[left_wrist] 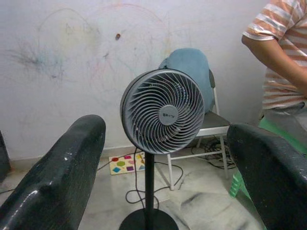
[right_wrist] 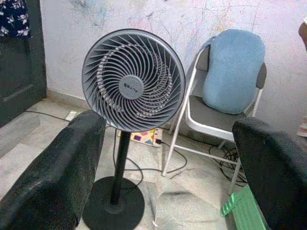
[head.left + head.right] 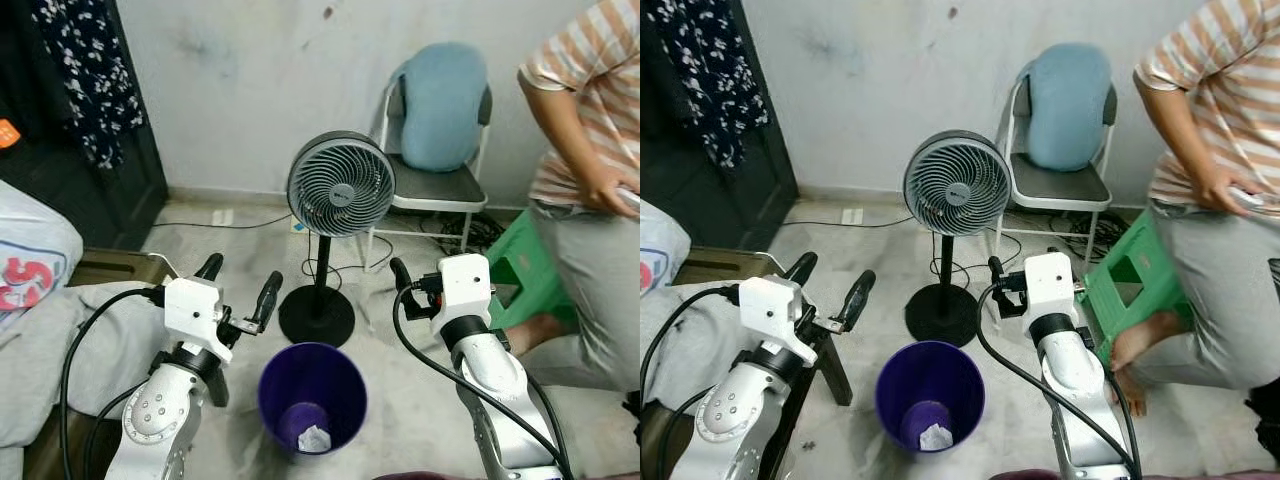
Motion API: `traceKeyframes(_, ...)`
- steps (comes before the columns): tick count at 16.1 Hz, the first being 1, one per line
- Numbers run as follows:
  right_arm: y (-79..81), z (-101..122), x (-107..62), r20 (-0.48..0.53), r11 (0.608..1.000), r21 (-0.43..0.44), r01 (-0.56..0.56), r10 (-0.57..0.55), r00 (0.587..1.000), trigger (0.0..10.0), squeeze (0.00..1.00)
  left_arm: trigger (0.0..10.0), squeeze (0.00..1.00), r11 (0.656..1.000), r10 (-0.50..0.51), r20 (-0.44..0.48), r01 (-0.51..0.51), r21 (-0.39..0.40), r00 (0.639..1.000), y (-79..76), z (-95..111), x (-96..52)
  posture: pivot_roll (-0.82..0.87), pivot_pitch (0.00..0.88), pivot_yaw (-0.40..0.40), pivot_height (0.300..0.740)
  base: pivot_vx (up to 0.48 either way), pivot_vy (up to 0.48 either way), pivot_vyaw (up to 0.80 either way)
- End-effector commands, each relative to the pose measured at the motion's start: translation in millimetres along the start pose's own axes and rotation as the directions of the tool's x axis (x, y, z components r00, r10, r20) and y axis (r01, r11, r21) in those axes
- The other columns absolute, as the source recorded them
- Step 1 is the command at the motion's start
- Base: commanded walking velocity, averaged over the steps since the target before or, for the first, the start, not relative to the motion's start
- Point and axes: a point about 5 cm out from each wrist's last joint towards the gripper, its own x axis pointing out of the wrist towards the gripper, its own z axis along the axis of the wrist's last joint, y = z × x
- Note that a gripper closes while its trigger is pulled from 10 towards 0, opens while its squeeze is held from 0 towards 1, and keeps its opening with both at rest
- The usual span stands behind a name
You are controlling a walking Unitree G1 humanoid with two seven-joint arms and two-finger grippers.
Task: Clean up the room
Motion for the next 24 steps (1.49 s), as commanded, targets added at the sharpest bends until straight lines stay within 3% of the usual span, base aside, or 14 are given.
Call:
traceKeyframes(1, -1.7, 3.8, 2.9, 0.012, 1.000, -0.012, -0.008, 0.008, 1.000, 10.0, 0.00, 10.0, 0.00, 1.000, 0.000, -0.009, 0.000, 0.001, 1.000, -1.4, -1.2, 0.9, -0.10, 0.000, -0.062, 0.740, 0.000, 0.000, 0.00)
traceKeyframes(10, -3.1, 8.2, 8.9, 0.029, 1.000, -0.004, 0.000, 0.000, 1.000, 10.0, 0.00, 10.0, 0.00, 1.000, 0.018, -0.017, -0.018, 0.011, 1.000, 0.9, -2.1, -0.8, -0.09, 0.000, -0.057, 0.740, 0.000, 0.000, 0.80)
traceKeyframes(24, 4.2, 11.1, 25.4, 0.067, 1.000, 0.000, -0.025, 0.025, 0.997, 10.0, 0.00, 10.0, 0.00, 0.999, 0.043, -0.003, -0.043, 0.024, 0.999, 6.2, -4.2, 11.3, -0.08, 0.000, -0.038, 0.740, 0.000, 0.000, 0.80)
